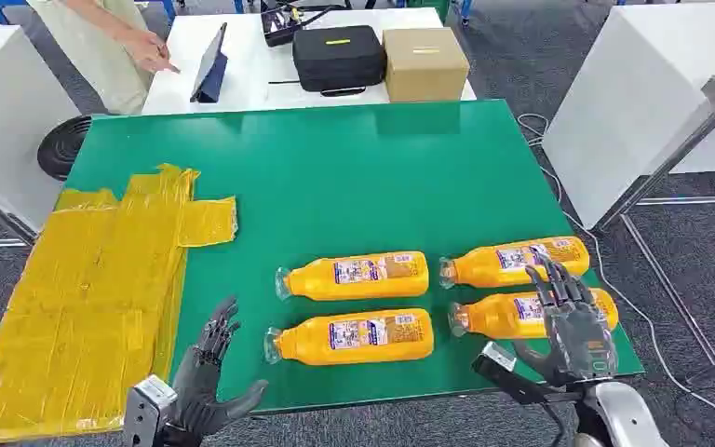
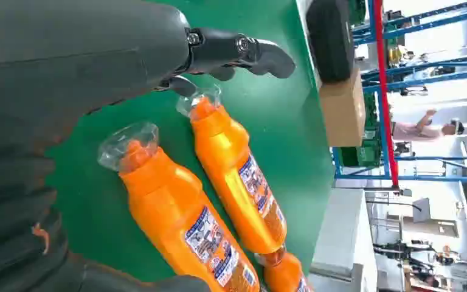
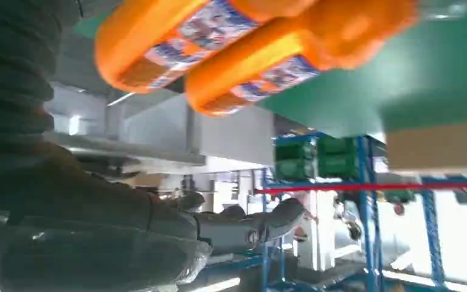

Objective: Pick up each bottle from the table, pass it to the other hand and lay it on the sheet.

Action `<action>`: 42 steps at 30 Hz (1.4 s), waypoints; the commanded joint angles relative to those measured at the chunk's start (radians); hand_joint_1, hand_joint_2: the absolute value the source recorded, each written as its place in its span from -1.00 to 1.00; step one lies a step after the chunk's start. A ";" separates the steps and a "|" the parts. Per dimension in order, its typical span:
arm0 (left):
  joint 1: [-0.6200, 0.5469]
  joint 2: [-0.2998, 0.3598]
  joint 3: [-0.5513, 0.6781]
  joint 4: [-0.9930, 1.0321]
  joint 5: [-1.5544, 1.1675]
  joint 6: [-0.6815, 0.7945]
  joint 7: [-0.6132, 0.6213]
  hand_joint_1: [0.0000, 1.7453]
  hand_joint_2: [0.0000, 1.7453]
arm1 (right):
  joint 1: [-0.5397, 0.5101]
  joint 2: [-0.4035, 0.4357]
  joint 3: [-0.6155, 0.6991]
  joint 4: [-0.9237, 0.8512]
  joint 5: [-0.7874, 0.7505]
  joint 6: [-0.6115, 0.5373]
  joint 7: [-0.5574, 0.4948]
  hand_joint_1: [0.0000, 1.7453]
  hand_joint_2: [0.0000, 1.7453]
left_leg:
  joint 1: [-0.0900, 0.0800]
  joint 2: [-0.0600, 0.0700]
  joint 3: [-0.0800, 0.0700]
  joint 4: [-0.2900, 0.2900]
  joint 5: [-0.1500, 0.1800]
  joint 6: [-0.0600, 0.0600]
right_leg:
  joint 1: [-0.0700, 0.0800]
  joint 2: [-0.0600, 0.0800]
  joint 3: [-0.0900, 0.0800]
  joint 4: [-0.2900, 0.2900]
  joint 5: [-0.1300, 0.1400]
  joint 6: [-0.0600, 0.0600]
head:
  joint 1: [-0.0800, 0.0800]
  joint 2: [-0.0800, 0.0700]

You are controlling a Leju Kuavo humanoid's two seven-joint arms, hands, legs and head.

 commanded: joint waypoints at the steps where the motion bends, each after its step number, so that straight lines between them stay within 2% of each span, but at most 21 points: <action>1: -0.018 -0.007 0.044 0.091 0.019 0.008 0.009 -1.00 1.00 | -0.060 -0.102 -0.063 0.099 -0.005 0.119 0.040 -1.00 1.00 | 0.000 -0.001 0.003 -0.001 -0.001 -0.002 | 0.000 0.002 0.003 -0.002 0.000 0.000 | 0.000 0.000; 6: -0.022 0.006 0.048 0.127 0.041 0.009 0.001 -1.00 1.00 | -0.124 -0.192 -0.047 0.227 -0.055 0.175 0.020 -1.00 1.00 | 0.000 -0.001 0.005 -0.002 -0.001 -0.002 | -0.001 0.004 0.005 -0.003 0.000 0.000 | 0.000 0.000; 8: -0.032 0.015 0.035 0.157 0.052 0.011 -0.010 -1.00 1.00 | -0.185 -0.242 -0.015 0.324 -0.079 0.207 0.017 -1.00 1.00 | 0.000 0.001 0.003 -0.001 0.000 -0.001 | 0.000 0.003 0.003 -0.002 0.001 0.000 | 0.000 0.000; 11: -0.039 0.017 0.025 0.167 0.055 0.012 -0.011 -1.00 1.00 | -0.202 -0.248 -0.006 0.358 -0.089 0.220 0.028 -1.00 1.00 | 0.000 0.002 0.006 -0.003 -0.001 -0.002 | -0.001 0.006 0.006 -0.004 0.001 0.000 | -0.001 0.000; 13: -0.051 0.017 0.014 0.185 0.065 0.015 -0.010 -1.00 1.00 | -0.215 -0.253 0.004 0.394 -0.097 0.234 0.039 -1.00 1.00 | 0.000 0.000 0.003 -0.001 0.000 -0.001 | 0.000 0.002 0.004 -0.002 0.001 0.000 | 0.000 0.000; 20: -0.101 0.035 -0.012 0.280 0.106 0.027 -0.023 -1.00 1.00 | -0.285 -0.292 0.080 0.547 -0.136 0.259 0.019 -1.00 1.00 | 0.000 -0.001 0.006 -0.003 0.000 -0.002 | 0.000 0.003 0.006 -0.004 0.001 0.000 | 0.000 0.000; 23: -0.107 0.041 -0.016 0.290 0.114 0.030 -0.028 -1.00 1.00 | -0.328 -0.291 0.111 0.592 -0.139 0.251 0.012 -1.00 1.00 | 0.000 0.001 0.006 -0.003 0.000 -0.002 | 0.000 0.005 0.006 -0.004 0.001 0.000 | 0.000 0.000; 38: -0.104 0.041 -0.017 0.284 0.119 0.035 -0.029 -1.00 1.00 | -0.332 -0.295 0.126 0.594 -0.142 0.244 0.011 -1.00 1.00 | 0.000 -0.001 0.004 -0.001 -0.001 -0.002 | 0.000 0.003 0.004 -0.002 0.000 0.000 | 0.000 0.000; 42: -0.098 0.055 -0.025 0.292 0.138 0.053 -0.037 -1.00 1.00 | -0.435 -0.257 0.231 0.695 -0.128 0.226 -0.006 -1.00 1.00 | 0.000 0.002 0.003 -0.001 -0.001 -0.002 | 0.000 0.004 0.003 -0.002 0.001 0.000 | 0.000 0.000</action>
